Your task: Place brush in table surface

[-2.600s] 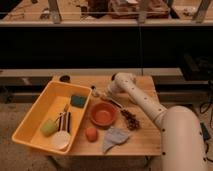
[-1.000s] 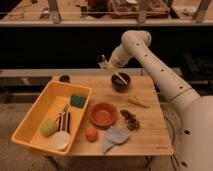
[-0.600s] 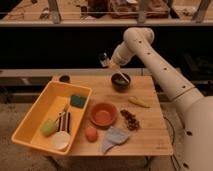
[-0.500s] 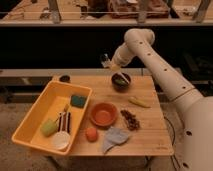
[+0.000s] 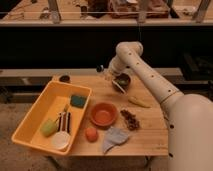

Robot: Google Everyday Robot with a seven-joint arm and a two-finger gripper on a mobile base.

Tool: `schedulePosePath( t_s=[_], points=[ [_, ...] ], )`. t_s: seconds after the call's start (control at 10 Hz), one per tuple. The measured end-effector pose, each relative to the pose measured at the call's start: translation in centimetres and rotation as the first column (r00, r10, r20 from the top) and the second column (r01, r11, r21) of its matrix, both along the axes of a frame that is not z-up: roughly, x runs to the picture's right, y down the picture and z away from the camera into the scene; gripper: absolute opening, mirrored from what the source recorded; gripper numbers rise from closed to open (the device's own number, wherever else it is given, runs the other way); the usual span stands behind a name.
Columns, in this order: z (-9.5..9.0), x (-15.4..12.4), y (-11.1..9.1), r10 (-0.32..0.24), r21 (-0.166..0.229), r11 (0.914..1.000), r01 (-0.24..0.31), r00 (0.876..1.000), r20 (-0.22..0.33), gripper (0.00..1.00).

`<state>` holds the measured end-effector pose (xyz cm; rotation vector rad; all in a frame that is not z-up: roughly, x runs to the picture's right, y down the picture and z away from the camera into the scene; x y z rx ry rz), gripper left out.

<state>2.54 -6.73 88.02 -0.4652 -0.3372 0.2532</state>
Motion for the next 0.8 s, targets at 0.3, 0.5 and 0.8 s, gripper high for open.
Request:
schedulePosePath(
  t_s=[0.3, 0.5, 0.8],
  points=[
    [5.0, -1.6, 4.1, 0.026, -0.102, 0.9944, -0.028, 0.999, -0.021, 0.15],
    [7.1, -3.1, 6.3, 0.039, -0.155, 0.987, -0.041, 0.999, -0.013, 0.33],
    [9.4, -3.2, 9.1, 0.12, -0.184, 0.9758, -0.119, 0.993, -0.003, 0.63]
  ],
)
